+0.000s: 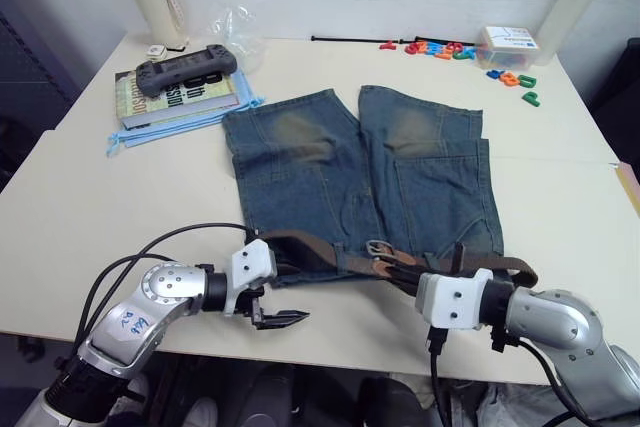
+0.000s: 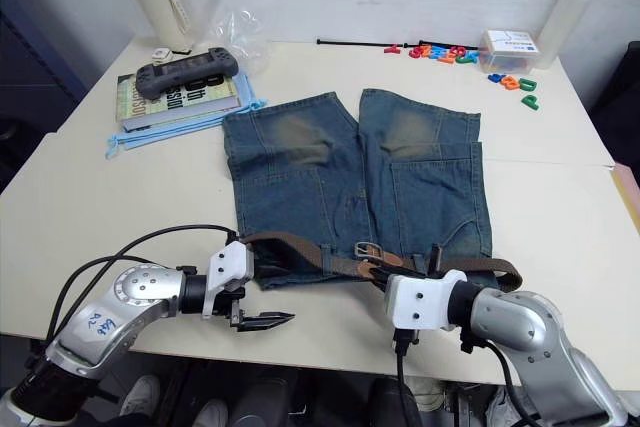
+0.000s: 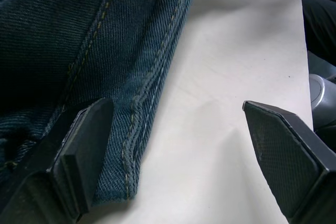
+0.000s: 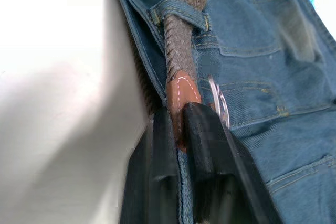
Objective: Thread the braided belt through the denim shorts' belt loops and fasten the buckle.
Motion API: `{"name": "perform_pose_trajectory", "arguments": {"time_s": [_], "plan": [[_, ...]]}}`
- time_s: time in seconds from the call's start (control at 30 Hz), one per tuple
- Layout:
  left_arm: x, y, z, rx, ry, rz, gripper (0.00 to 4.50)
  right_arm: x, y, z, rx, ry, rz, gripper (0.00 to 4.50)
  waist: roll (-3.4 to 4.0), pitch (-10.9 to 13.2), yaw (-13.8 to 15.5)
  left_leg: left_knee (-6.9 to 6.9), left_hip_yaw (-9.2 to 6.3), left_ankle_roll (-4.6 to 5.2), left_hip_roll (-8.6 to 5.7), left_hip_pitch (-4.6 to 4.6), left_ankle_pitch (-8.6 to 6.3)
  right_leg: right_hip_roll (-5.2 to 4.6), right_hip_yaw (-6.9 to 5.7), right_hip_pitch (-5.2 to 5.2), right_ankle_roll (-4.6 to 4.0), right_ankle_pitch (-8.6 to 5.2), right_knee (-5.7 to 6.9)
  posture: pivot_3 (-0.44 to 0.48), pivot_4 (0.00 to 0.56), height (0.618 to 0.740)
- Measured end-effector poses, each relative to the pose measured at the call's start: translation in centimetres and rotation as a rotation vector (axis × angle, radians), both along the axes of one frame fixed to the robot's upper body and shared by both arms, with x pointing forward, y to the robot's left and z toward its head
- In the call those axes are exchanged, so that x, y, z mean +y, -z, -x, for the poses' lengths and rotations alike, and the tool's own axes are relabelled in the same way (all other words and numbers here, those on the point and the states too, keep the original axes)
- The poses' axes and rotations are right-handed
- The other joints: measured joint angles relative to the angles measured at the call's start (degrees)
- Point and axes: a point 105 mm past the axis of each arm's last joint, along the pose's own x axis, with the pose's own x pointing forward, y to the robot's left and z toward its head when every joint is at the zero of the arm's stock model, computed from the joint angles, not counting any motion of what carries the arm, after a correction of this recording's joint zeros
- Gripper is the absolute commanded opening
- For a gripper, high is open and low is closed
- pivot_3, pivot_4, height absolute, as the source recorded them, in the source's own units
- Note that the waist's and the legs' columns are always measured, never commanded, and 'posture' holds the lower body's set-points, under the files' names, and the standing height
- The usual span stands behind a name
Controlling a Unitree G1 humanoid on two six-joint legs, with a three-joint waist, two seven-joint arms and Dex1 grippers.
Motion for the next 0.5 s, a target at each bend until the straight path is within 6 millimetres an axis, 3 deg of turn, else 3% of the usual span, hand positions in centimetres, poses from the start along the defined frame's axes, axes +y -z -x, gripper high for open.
{"name": "perform_pose_trajectory", "arguments": {"time_s": [0.13, 0.5], "plan": [[0.3, 0.1, -0.1, -0.005, -0.01, -0.013, 4.38, 0.2, 1.8, -0.1, 0.007, 0.026, 0.004, 1.49, 0.08, -0.05, -0.49, -0.03, 0.02, 0.01, 0.02, 0.2, -0.01, 0.01, 0.06, 0.08, -0.03, -0.02, 0.12, 0.0, 0.15, 0.706], [0.4, 0.2, -0.1, -0.004, -0.014, -0.021, 4.38, 0.4, 1.6, 0.5, -0.009, 0.024, -0.008, 1.49, 0.13, -0.08, -0.56, -0.19, 0.03, 0.14, 0.17, 0.6, -0.19, 0.07, 0.1, 0.11, -0.23, -0.12, 0.08, 0.0, 0.15, 0.706]]}}
